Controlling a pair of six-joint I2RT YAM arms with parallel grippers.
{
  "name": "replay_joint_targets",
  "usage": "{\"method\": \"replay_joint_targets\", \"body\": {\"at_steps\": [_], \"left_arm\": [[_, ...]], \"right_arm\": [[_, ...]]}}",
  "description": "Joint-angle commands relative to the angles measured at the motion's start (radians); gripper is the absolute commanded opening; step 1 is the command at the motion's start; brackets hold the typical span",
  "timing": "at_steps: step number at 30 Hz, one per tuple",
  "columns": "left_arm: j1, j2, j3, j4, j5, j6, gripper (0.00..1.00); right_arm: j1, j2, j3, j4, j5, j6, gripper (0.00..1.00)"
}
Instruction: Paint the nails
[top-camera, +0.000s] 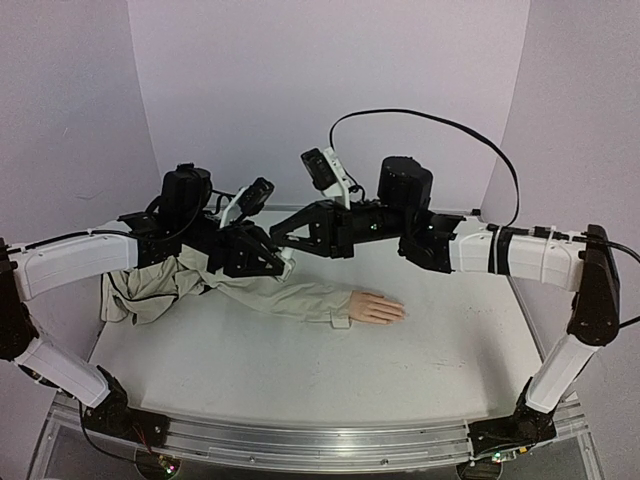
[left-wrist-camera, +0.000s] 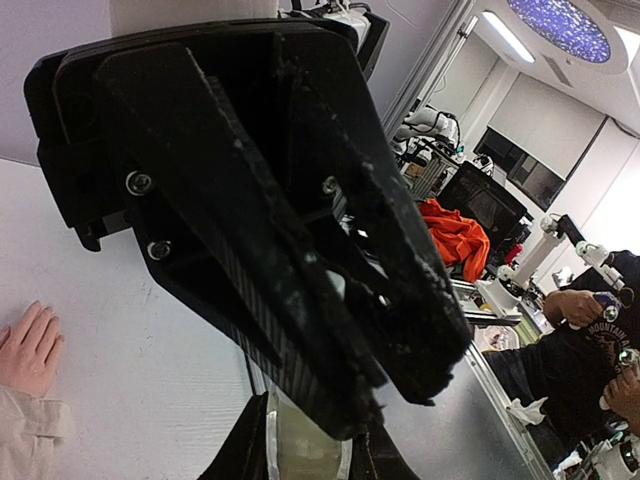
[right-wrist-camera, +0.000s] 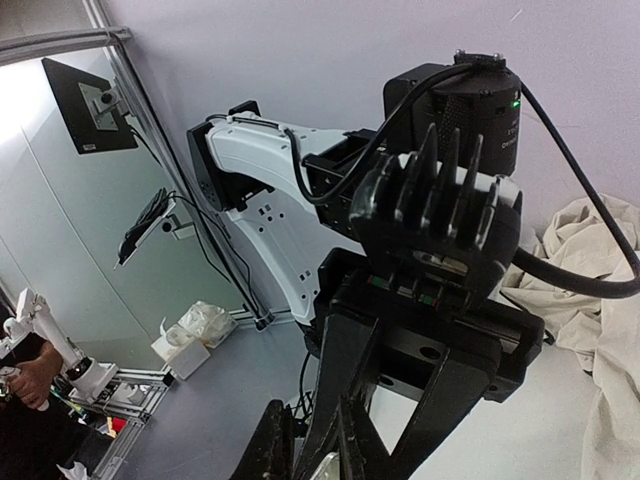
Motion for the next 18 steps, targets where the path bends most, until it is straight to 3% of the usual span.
{"method": "replay_joint_targets", "body": {"at_steps": [1,3,6,7,9,11,12,13,15,18], "left_arm": [[0.003,-0.052,0.017,0.046,-0.073,0.013,0.00],[0.011,-0.085,-0.003,0.046,-0.194,0.019,0.00],[0.011,-0.159,-0.079,0.045,-0.547,0.081,0.00],[0.006,-0.185,-0.104,0.045,-0.712,0.109,0.00],[-0.009,-0.221,-0.146,0.042,-1.218,0.180,0.00],[-0.021,-0.240,-0.175,0.037,-1.604,0.226,0.00],[-0.034,-0.236,-0.176,0.038,-1.730,0.270,0.00],[-0.051,-0.226,-0.168,0.038,-1.828,0.323,0.00],[-0.082,-0.200,-0.149,0.037,-1.895,0.390,0.00],[-0.095,-0.216,-0.159,0.033,-1.771,0.372,0.00]], "right_arm": [[0.019,0.016,0.033,0.062,0.013,0.017,0.00],[0.028,0.024,0.031,0.061,0.045,0.024,0.00],[0.041,0.044,0.024,0.056,0.130,0.053,0.00],[0.046,0.051,0.025,0.052,0.181,0.063,0.00],[0.062,0.064,0.029,0.015,0.353,0.077,0.00],[0.090,0.085,0.043,-0.031,0.601,0.126,0.00],[0.107,0.107,0.084,-0.114,0.761,0.177,0.00],[0.132,0.144,0.147,-0.232,0.909,0.228,0.00],[0.198,0.215,0.283,-0.369,1.109,0.268,0.00],[0.274,0.269,0.362,-0.357,1.234,0.249,0.00]]}}
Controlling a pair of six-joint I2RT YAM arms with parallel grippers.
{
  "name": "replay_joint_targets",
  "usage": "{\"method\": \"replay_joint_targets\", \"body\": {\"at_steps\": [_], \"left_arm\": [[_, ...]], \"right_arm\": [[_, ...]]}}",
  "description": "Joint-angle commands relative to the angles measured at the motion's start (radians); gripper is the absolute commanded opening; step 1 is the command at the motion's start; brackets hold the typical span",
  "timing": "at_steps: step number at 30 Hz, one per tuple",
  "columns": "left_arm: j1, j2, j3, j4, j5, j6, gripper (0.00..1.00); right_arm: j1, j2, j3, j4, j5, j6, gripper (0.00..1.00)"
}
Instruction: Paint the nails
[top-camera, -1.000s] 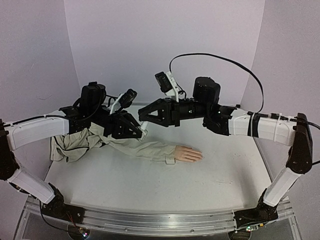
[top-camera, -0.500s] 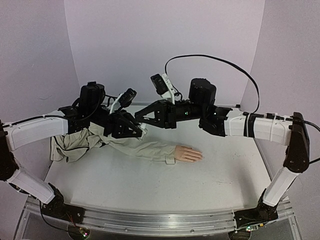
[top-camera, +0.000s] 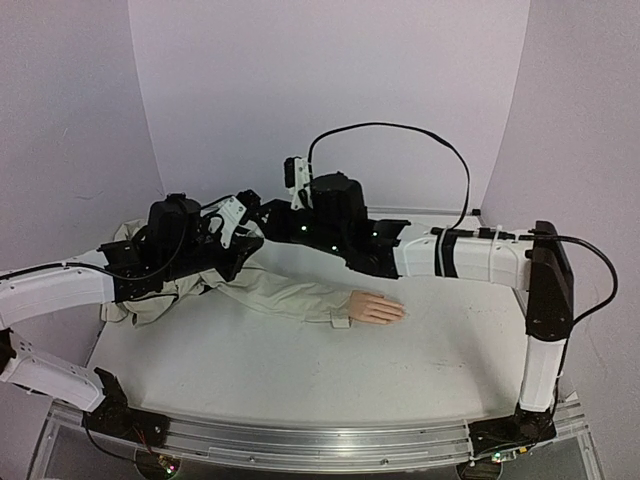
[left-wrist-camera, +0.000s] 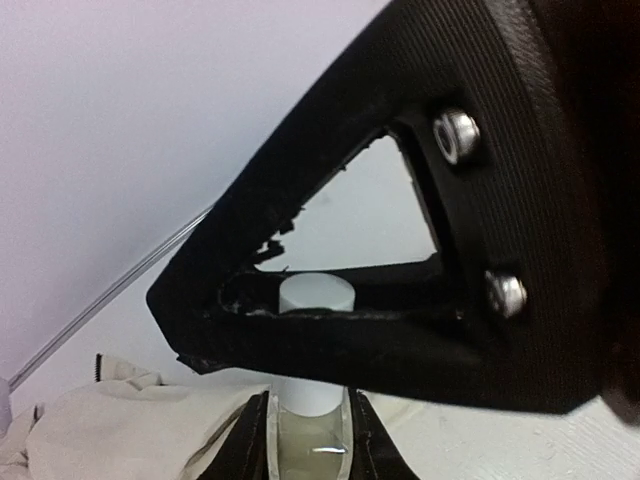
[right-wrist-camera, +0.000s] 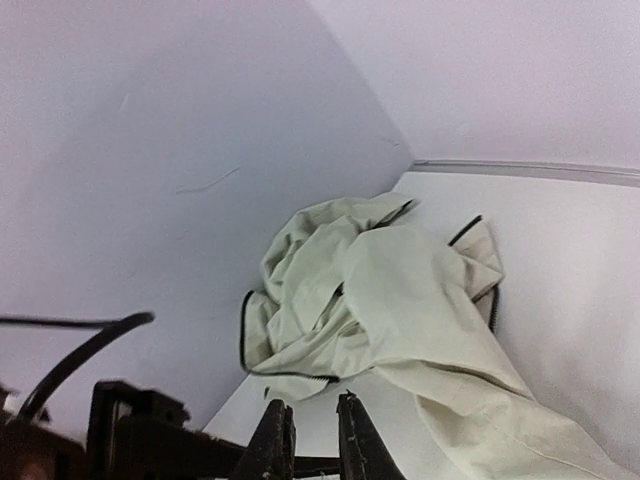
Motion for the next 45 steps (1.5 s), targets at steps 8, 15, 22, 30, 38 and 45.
{"method": "replay_joint_targets", "body": {"at_steps": [8,15,22,30,38,45], "left_arm": [[0.029,-0.063,0.013,0.088,0.034,0.032,0.00],[0.031,-0.061,0.024,0.085,0.276,-0.006,0.00],[0.064,0.020,0.087,0.073,0.828,-0.136,0.00],[0.087,0.188,0.211,0.072,1.418,-0.278,0.00],[0.077,0.180,0.203,0.073,1.463,-0.264,0.00],[0.074,0.181,0.202,0.074,1.455,-0.277,0.00]], "right_arm": [[0.089,-0.078,0.013,-0.038,0.111,-0.026,0.30],[-0.033,-0.268,-0.185,-0.032,-0.064,-0.187,0.72],[-0.076,-0.465,-0.367,-0.023,-0.478,-0.416,0.98],[-0.091,-0.506,-0.413,0.029,-0.767,-0.414,0.83],[-0.091,-0.396,-0.314,0.070,-0.873,-0.376,0.48],[-0.091,-0.328,-0.267,0.121,-0.954,-0.330,0.27]]}}
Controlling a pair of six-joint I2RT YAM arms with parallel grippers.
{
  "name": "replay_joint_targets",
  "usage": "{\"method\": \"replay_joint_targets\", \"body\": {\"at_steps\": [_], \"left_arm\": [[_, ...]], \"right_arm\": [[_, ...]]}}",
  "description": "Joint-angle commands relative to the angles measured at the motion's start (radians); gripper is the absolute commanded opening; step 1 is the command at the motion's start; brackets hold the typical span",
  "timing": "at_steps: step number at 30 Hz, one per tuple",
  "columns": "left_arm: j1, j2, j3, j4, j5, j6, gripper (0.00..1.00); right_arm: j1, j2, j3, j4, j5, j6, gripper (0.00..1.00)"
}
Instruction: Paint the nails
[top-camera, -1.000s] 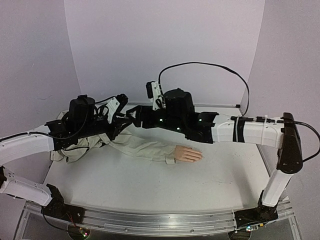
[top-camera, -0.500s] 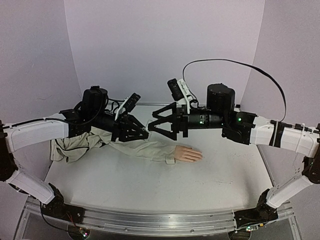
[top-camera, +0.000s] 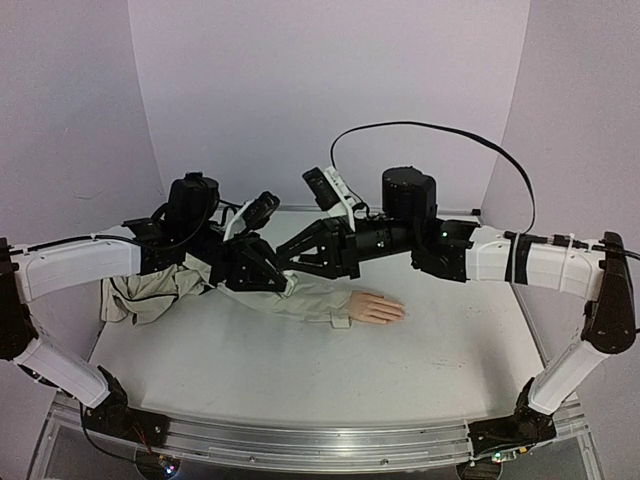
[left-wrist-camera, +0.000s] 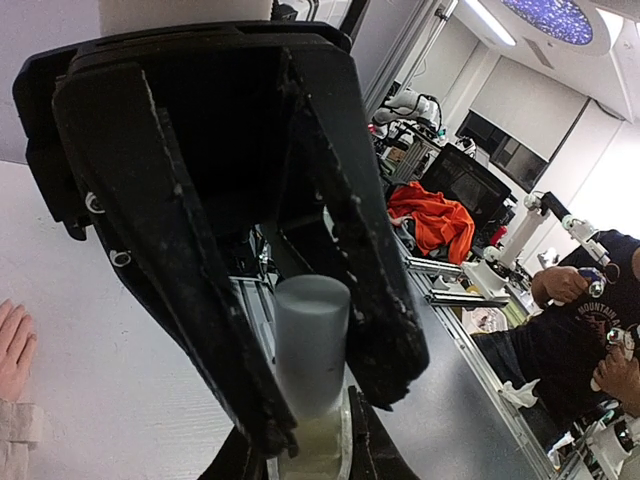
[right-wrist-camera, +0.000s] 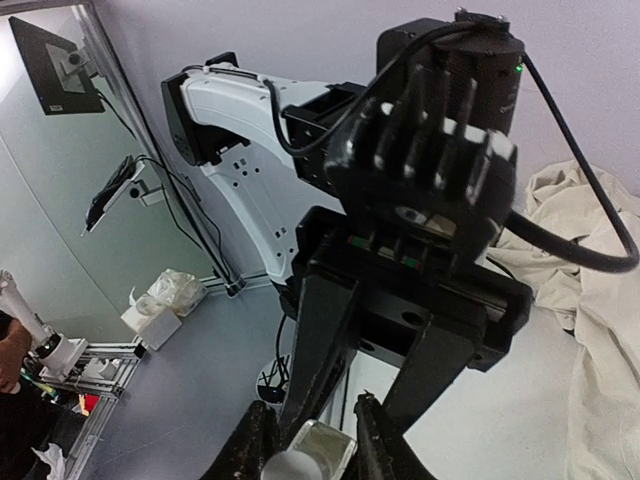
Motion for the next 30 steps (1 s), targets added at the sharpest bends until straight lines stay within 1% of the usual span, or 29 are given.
{"method": "replay_joint_targets", "body": {"at_steps": [1,5,8,11,12,14,17,19,22,23,24,25,26,27,28,30], "left_arm": [[-0.006,-0.018,0.042,0.044,0.045,-0.010,0.00],[-0.006,-0.017,0.042,0.045,0.041,-0.010,0.00],[-0.004,-0.026,0.042,0.045,0.016,-0.006,0.00],[0.006,-0.047,0.035,0.045,-0.064,-0.006,0.00],[0.013,-0.057,0.030,0.046,-0.120,-0.006,0.00],[0.033,-0.090,0.011,0.046,-0.263,-0.004,0.00],[0.049,-0.154,-0.042,0.046,-0.626,0.026,0.00],[0.049,-0.196,-0.076,0.047,-0.891,0.055,0.00],[0.044,-0.243,-0.112,0.048,-1.361,0.098,0.00],[0.036,-0.255,-0.125,0.048,-1.514,0.130,0.00],[0.028,-0.260,-0.135,0.048,-1.631,0.158,0.00],[0.020,-0.257,-0.138,0.048,-1.714,0.204,0.00],[0.008,-0.251,-0.137,0.048,-1.757,0.244,0.00],[0.000,-0.248,-0.134,0.047,-1.762,0.272,0.00],[-0.004,-0.248,-0.133,0.047,-1.734,0.278,0.00],[-0.004,-0.258,-0.142,0.047,-1.637,0.259,0.00]], "right_arm": [[-0.001,0.024,0.069,0.112,-0.101,0.039,0.27],[0.000,0.036,0.068,0.138,-0.117,0.060,0.18],[0.001,0.041,0.057,0.156,-0.121,0.074,0.07],[0.004,0.046,0.038,0.162,-0.110,0.080,0.00],[0.004,0.047,0.031,0.162,-0.097,0.082,0.00],[0.004,0.048,0.016,0.164,-0.067,0.087,0.00],[0.005,0.058,0.006,0.164,0.010,0.108,0.00],[0.007,0.068,0.005,0.165,0.116,0.136,0.00],[0.021,0.101,0.019,0.145,0.409,0.236,0.00],[0.040,0.118,0.052,0.084,0.568,0.275,0.00],[0.077,0.141,0.099,-0.001,0.726,0.312,0.00],[0.117,0.166,0.150,-0.068,0.882,0.357,0.00],[0.150,0.196,0.199,-0.104,0.966,0.384,0.00],[0.179,0.225,0.239,-0.116,1.009,0.396,0.00],[0.201,0.251,0.283,-0.124,1.018,0.397,0.00],[0.216,0.295,0.356,-0.136,0.990,0.394,0.00]]}}
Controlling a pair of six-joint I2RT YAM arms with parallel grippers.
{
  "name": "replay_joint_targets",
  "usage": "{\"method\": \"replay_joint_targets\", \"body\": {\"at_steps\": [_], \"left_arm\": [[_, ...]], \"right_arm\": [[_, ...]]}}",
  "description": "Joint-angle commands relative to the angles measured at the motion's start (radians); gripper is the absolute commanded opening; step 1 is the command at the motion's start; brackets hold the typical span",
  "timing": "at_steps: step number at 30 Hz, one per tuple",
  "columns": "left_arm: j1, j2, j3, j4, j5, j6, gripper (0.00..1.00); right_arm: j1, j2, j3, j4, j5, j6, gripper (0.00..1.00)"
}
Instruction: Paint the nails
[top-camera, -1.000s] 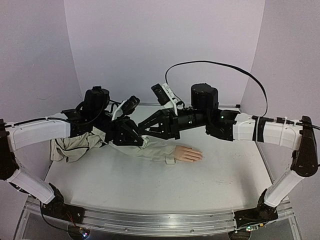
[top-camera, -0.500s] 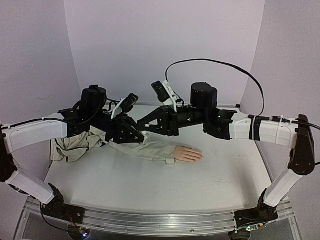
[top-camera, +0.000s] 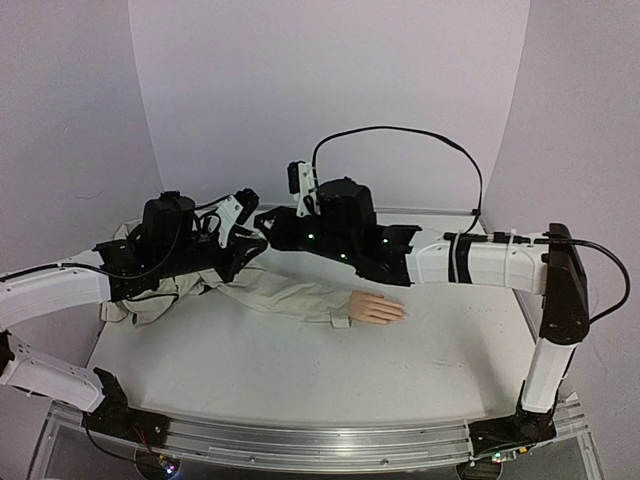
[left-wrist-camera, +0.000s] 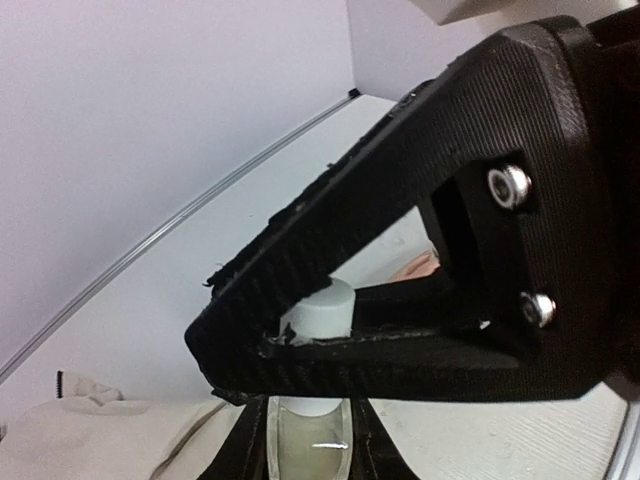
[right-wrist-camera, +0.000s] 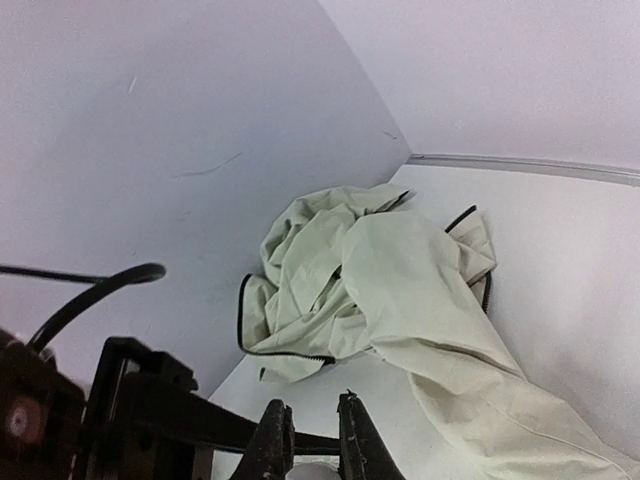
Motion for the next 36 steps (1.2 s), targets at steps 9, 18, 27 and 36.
{"method": "replay_joint_targets", "body": {"at_steps": [9,18,27,36], "left_arm": [[0.056,-0.053,0.020,0.074,-0.098,0.041,0.00],[0.061,-0.032,0.030,0.072,0.090,0.016,0.00],[0.093,0.111,0.153,0.071,1.037,-0.144,0.00],[0.092,0.168,0.183,0.071,1.151,-0.200,0.00]], "right_arm": [[0.023,-0.066,0.073,-0.117,-0.002,0.012,0.42],[-0.121,-0.313,-0.215,0.004,-0.306,-0.140,0.83],[-0.151,-0.353,-0.282,0.115,-0.703,-0.203,0.86],[-0.150,-0.277,-0.240,0.191,-0.809,-0.153,0.46]]}}
